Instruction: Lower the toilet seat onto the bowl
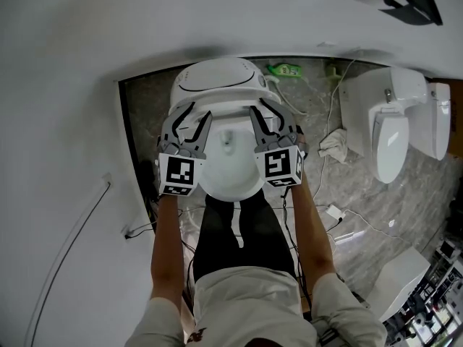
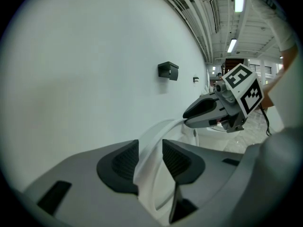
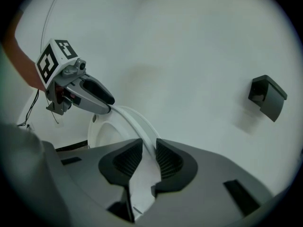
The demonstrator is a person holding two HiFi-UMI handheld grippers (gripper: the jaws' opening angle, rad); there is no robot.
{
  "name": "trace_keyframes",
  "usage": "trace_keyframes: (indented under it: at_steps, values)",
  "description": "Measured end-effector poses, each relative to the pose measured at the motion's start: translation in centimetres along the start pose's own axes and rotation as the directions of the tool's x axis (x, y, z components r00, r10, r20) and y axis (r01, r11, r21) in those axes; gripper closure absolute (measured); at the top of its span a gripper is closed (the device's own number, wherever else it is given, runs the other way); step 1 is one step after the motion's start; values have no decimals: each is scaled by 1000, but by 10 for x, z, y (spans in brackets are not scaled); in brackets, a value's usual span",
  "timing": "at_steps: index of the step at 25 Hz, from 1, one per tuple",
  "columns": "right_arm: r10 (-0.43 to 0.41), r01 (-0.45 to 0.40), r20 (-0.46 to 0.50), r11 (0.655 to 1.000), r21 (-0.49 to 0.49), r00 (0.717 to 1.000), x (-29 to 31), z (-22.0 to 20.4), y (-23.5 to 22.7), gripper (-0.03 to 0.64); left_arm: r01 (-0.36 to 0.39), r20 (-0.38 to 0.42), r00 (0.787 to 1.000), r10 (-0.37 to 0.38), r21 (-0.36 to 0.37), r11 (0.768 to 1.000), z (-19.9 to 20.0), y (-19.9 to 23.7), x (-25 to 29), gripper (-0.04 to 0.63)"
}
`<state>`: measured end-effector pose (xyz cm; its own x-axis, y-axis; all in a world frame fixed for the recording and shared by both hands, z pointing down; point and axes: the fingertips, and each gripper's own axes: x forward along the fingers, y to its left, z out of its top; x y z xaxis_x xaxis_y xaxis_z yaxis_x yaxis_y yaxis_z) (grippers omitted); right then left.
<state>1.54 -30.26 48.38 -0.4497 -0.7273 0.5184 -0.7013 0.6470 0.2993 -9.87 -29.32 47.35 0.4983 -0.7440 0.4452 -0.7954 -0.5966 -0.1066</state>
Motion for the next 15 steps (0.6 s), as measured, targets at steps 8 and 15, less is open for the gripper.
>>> trace_keyframes:
  at_steps: [8,15]
  values:
    - [-9,9,2,1000,2,1000,-16,-7,8,509,25,5,1000,-25,-8,1000,-5,-13,-11,442]
    - [-19,19,-1,1000,13,1000,-34,-10,23,508,58,7,998,-57,-4,998,-11,-27,-31,448]
